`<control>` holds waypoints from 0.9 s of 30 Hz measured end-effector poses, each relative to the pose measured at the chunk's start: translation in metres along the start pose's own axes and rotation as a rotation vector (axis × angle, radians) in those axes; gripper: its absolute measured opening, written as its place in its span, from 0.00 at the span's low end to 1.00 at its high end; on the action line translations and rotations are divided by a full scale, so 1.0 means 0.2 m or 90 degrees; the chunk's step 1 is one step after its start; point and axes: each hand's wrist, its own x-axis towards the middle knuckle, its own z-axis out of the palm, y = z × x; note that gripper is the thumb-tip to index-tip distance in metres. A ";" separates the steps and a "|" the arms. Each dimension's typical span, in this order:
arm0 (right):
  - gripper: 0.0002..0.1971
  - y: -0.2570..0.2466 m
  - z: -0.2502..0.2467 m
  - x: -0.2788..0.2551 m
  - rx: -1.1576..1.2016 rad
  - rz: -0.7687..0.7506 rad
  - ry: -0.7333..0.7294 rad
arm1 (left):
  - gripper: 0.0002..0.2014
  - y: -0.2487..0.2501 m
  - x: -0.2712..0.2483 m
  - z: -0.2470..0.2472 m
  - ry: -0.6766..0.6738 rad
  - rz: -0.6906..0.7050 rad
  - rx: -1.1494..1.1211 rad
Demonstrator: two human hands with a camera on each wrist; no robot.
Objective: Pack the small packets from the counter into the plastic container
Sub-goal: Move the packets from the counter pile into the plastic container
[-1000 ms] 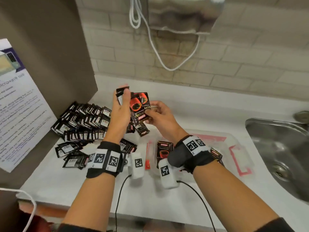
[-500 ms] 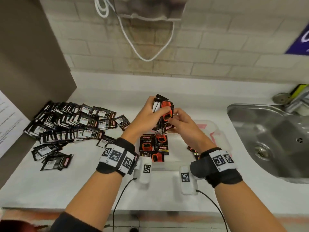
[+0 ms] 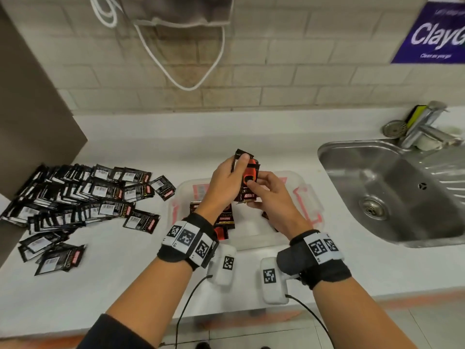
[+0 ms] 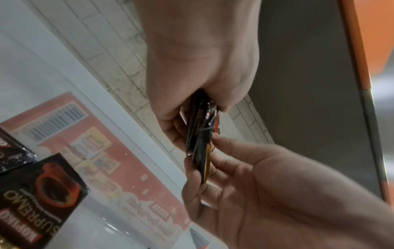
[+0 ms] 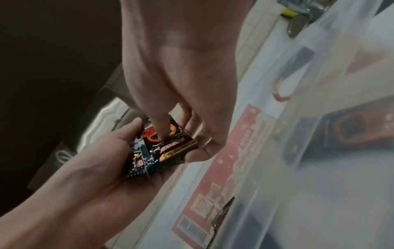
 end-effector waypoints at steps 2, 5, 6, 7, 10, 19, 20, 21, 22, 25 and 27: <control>0.14 0.00 -0.02 0.00 0.039 0.022 0.013 | 0.17 0.01 0.00 -0.01 -0.057 -0.060 -0.091; 0.11 0.00 -0.06 0.02 0.084 0.050 0.011 | 0.17 0.02 -0.02 -0.05 -0.095 -0.146 -0.227; 0.09 0.00 -0.06 0.02 0.098 0.057 0.007 | 0.17 0.01 -0.02 -0.06 -0.095 -0.151 -0.239; 0.09 0.00 -0.07 0.02 0.112 0.060 0.002 | 0.16 0.01 -0.02 -0.06 -0.090 -0.147 -0.232; 0.13 0.00 -0.07 0.02 0.139 0.058 -0.017 | 0.13 0.03 -0.02 -0.07 -0.085 -0.097 -0.157; 0.16 -0.02 -0.05 0.02 0.190 0.061 -0.026 | 0.12 0.02 0.00 -0.03 -0.002 -0.034 -0.136; 0.17 -0.02 -0.06 0.02 0.200 0.063 -0.025 | 0.12 0.02 0.00 -0.03 -0.017 -0.046 -0.152; 0.17 -0.02 -0.07 0.03 0.209 0.067 -0.019 | 0.12 0.02 0.00 -0.04 -0.031 -0.065 -0.179; 0.18 -0.02 -0.08 0.04 0.213 0.069 -0.011 | 0.11 0.03 0.00 -0.05 -0.043 -0.077 -0.200; 0.18 -0.03 -0.09 0.06 0.187 0.055 -0.001 | 0.09 0.03 0.01 -0.07 -0.066 -0.047 -0.138; 0.18 -0.04 -0.09 0.06 0.176 0.054 -0.007 | 0.09 0.02 0.00 -0.06 -0.067 -0.017 -0.076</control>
